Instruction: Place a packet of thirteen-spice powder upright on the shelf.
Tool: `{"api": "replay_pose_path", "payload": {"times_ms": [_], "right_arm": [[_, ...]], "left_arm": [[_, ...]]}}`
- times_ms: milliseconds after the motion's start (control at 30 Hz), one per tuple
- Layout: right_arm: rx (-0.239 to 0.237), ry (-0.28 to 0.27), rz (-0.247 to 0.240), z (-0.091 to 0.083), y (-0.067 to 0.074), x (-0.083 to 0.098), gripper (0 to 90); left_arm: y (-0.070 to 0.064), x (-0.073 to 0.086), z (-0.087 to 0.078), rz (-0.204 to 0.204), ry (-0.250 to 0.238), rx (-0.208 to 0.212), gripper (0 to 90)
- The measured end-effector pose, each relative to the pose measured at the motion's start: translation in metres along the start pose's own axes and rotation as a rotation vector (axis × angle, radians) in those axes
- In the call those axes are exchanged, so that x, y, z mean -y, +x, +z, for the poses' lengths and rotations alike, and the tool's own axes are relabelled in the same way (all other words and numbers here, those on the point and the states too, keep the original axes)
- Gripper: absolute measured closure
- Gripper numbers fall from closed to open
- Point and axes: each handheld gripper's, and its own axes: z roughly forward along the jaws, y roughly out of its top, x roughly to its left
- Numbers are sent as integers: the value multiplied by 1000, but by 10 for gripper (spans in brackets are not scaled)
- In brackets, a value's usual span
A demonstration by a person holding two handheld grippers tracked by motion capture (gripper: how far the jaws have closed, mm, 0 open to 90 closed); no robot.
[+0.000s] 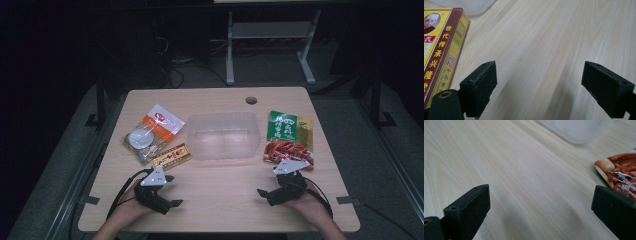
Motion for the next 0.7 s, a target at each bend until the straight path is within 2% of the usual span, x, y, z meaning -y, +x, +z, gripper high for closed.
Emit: {"api": "replay_pose_path", "payload": {"times_ms": [167,233,300,700], "right_arm": [[0,-11,-17,-1,1,0,17],[0,-12,-16,-1,1,0,17],[-3,-12,-21,-1,0,0,17],[2,-15,-18,0,0,1,17]], "left_arm": [[1,0,-2,-5,-4,-2,128],[2,0,-4,-1,12,-2,129],[2,0,-6,-15,16,1,130],[13,-3,-25,-44,-18,-41,130]]}}
